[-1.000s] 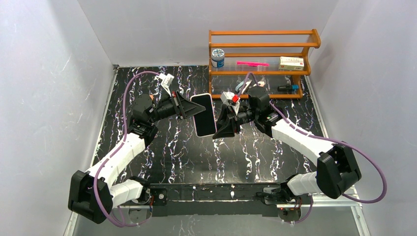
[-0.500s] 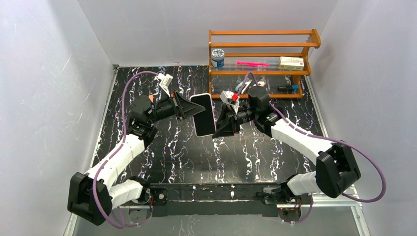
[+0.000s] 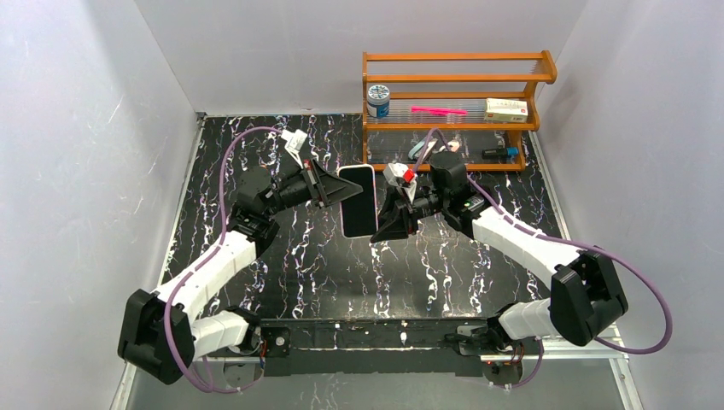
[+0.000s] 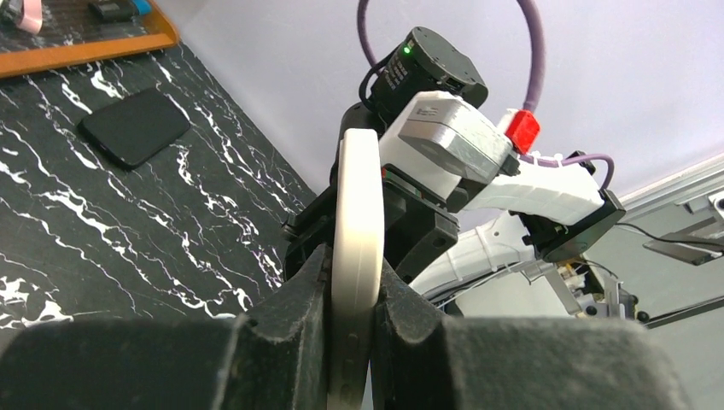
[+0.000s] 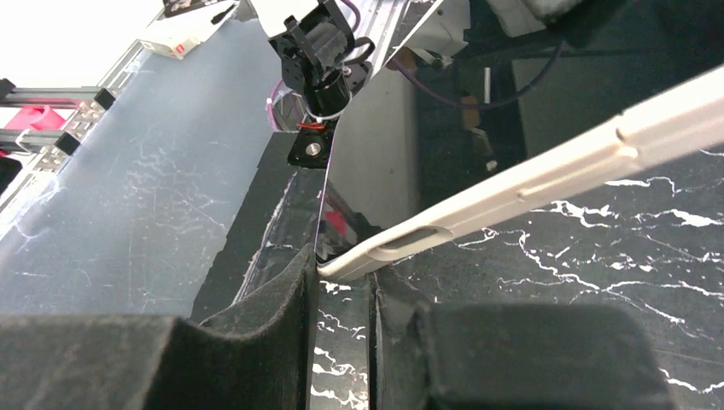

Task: Take the phone out of the phone case
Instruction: Remove the phone case from the phone.

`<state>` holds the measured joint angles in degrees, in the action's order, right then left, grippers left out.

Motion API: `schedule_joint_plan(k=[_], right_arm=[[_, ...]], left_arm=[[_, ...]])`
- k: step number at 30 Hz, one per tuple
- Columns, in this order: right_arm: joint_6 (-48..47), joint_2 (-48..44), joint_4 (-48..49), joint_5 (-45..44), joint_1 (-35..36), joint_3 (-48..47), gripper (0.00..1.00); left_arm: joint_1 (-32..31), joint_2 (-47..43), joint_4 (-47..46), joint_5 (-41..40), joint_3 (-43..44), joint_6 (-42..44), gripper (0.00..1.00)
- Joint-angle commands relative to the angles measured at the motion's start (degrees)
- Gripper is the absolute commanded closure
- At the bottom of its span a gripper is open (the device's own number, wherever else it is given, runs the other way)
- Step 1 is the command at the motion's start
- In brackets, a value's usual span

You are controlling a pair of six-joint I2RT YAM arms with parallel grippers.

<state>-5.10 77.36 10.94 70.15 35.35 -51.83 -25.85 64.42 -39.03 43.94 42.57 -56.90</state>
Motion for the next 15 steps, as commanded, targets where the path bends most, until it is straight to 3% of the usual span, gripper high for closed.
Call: schedule_joint_plan(k=[1, 15], right_arm=[[-10.7, -0.9, 0.0, -10.7, 0.2, -3.5, 0.99], [-14.4, -3.1, -0.1, -14.8, 0.2, -4.9, 0.99]], left_arm=[[-3.8, 1.4, -2.1, 2.3, -0.2, -10.1, 1.00], [-3.8, 4.1, -1.1, -0.1, 0.5, -12.1, 1.00]])
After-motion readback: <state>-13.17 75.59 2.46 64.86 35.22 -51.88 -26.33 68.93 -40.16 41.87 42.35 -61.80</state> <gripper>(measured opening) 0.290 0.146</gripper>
